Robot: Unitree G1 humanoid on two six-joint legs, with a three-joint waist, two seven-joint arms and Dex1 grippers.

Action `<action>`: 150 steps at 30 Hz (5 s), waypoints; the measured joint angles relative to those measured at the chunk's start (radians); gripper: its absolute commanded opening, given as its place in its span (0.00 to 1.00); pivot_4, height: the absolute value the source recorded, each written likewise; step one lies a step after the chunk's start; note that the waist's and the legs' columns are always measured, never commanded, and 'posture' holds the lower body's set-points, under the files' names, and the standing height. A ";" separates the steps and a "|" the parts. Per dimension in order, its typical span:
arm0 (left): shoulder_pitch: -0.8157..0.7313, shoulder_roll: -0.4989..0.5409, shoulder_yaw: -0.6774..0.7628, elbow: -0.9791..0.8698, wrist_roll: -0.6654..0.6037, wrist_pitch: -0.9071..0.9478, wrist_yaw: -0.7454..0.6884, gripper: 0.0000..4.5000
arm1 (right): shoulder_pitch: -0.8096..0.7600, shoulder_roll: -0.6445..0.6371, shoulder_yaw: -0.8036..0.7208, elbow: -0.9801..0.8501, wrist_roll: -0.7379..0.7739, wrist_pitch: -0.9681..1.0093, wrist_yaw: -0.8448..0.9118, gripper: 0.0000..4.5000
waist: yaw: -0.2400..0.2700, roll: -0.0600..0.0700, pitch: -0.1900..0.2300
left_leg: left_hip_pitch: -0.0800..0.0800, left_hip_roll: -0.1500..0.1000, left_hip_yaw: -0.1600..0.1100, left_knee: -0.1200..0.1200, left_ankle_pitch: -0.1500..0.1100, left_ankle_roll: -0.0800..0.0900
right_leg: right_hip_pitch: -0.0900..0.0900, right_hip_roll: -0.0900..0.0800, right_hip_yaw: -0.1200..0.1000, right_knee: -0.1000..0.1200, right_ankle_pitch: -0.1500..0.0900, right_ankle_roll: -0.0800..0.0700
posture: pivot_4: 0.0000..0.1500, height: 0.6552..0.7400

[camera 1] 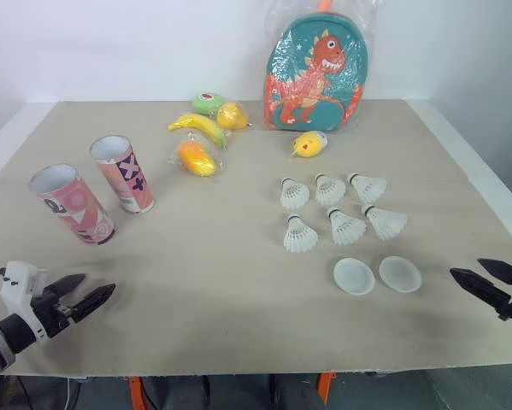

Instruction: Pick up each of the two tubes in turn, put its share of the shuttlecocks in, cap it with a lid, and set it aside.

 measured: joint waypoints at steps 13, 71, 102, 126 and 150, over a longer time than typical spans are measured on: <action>-0.031 0.014 -0.020 -0.018 -0.013 0.040 -0.020 1.00 | 0.011 0.020 0.000 -0.036 0.001 -0.001 0.003 0.99 | 0.000 0.000 0.000 | 0.001 0.000 0.002 0.000 0.000 0.000 | 0.000 0.000 0.002 0.000 0.000 0.001 | 1.00 0.94; -0.432 -0.101 -0.110 0.459 0.255 -0.375 0.167 1.00 | -0.422 0.368 0.771 -0.712 0.022 0.158 -0.377 0.99 | 0.002 -0.015 -0.005 | -0.003 0.011 0.004 0.000 0.000 0.000 | -0.007 0.011 0.003 0.001 0.012 -0.006 | 1.00 0.94; -0.665 -0.068 -0.160 0.766 0.328 -0.563 0.087 0.70 | -0.339 0.337 0.724 -0.821 0.060 0.174 -0.435 1.00 | 0.001 -0.017 -0.006 | -0.003 0.011 0.003 0.000 0.001 -0.001 | -0.007 0.012 0.003 0.002 0.013 -0.005 | 1.00 0.94; -0.274 0.386 -0.322 0.220 0.301 -0.465 -0.523 0.70 | -0.251 0.306 0.673 -0.831 0.110 0.274 -0.528 1.00 | 0.004 -0.013 -0.012 | 0.000 0.013 0.010 -0.003 0.001 -0.002 | -0.008 0.007 0.003 0.002 0.008 -0.014 | 1.00 0.94; -0.656 0.345 -0.664 0.211 0.442 -0.422 -0.798 0.70 | -0.384 0.449 0.801 -0.556 -0.203 0.294 -0.698 1.00 | 0.025 0.011 -0.024 | 0.001 0.009 0.015 0.003 0.000 0.002 | -0.006 0.008 0.013 0.001 0.002 -0.002 | 1.00 0.94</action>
